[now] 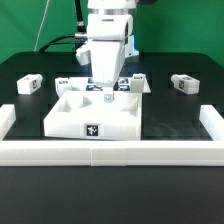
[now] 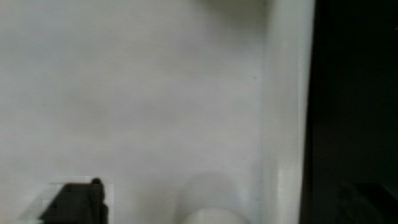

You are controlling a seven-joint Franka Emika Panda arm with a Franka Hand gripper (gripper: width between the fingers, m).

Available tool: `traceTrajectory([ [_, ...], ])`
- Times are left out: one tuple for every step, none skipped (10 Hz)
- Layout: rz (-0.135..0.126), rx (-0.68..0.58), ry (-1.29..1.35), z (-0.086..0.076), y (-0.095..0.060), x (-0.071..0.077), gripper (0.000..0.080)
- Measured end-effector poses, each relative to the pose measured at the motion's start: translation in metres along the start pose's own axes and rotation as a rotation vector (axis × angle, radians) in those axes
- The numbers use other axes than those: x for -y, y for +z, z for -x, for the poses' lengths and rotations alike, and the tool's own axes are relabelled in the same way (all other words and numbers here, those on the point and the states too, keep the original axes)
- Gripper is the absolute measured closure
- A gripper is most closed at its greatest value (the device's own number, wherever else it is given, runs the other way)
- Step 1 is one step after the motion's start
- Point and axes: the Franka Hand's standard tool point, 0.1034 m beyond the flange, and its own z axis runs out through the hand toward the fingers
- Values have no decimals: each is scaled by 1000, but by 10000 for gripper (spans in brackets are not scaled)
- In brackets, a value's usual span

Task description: Assemble one leg

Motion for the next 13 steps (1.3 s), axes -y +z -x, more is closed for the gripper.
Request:
traceTrajectory([
  [-5,-5,1,-1,8,3,150],
  [-6,-5,2,-2,8,4,150],
  [-5,-5,3,-3,8,3,150],
  [-6,-5,4,-2,8,4,246],
  [-7,-5,4,-2,8,4,381],
  [-7,-5,4,-2,8,4,381],
  [-7,-5,4,-2,9,4,564],
  [-7,-5,4,-2,9,4,698],
  [-8,-5,4,-2,9,4,698],
  [-8,-5,4,-2,9,4,741],
  [-8,-5,4,-2,9,4,741],
  [-8,-5,4,-2,9,4,741],
  [-8,-5,4,-2,9,4,741],
])
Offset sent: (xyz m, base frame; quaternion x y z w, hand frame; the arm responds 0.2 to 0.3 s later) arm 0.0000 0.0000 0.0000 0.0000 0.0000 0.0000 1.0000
